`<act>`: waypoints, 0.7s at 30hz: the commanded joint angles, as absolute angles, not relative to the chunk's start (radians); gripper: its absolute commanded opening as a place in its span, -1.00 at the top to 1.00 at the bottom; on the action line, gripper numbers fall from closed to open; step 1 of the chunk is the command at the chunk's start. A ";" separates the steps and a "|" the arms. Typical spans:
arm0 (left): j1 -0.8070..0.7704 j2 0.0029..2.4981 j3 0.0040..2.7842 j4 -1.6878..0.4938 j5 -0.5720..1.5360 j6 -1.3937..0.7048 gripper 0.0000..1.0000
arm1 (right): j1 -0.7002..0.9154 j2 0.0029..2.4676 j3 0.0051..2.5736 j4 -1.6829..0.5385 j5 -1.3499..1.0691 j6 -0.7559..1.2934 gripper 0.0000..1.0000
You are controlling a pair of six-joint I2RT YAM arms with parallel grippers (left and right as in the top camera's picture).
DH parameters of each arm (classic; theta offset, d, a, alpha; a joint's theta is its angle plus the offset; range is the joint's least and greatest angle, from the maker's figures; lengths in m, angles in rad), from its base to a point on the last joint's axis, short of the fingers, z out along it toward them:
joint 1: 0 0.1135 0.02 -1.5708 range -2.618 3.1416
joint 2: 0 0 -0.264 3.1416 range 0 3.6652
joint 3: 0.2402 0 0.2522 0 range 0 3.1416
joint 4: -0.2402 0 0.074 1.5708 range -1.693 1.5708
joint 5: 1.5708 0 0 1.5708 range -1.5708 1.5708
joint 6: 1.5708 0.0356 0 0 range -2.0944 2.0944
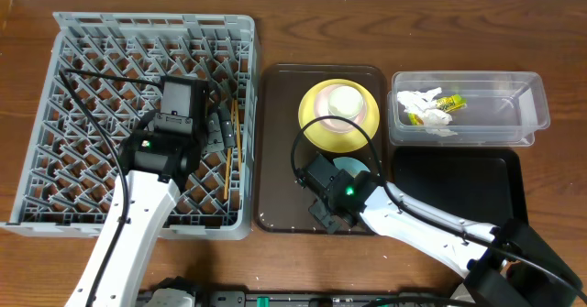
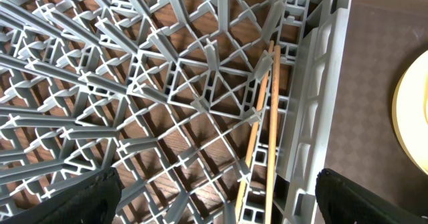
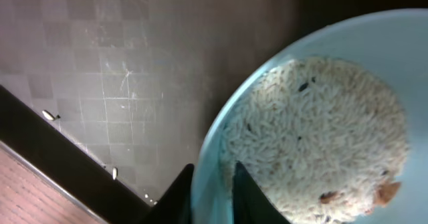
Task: Sort waste into correct bins and load items into the dishwasher
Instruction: 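Move the right gripper to the light-blue bowl and grip its rim, then lift the bowl with the right gripper and carry it right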
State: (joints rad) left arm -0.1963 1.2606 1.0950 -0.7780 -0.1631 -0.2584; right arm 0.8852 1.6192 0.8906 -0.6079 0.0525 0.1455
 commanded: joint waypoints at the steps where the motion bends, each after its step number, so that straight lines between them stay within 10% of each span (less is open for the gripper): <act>1: -0.190 1.262 1.095 -0.778 -0.168 -0.260 -0.87 | 0.896 1.625 0.887 -0.620 0.056 0.133 0.73; 21: -0.190 1.262 1.095 -0.778 -0.168 -0.260 -0.87 | 0.895 1.625 1.153 -0.869 0.028 0.223 0.98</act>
State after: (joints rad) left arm -0.1963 1.2606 1.0950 -0.7780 -0.1627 -0.2584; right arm 0.8852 1.6234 1.0637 -0.8360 0.0288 0.1711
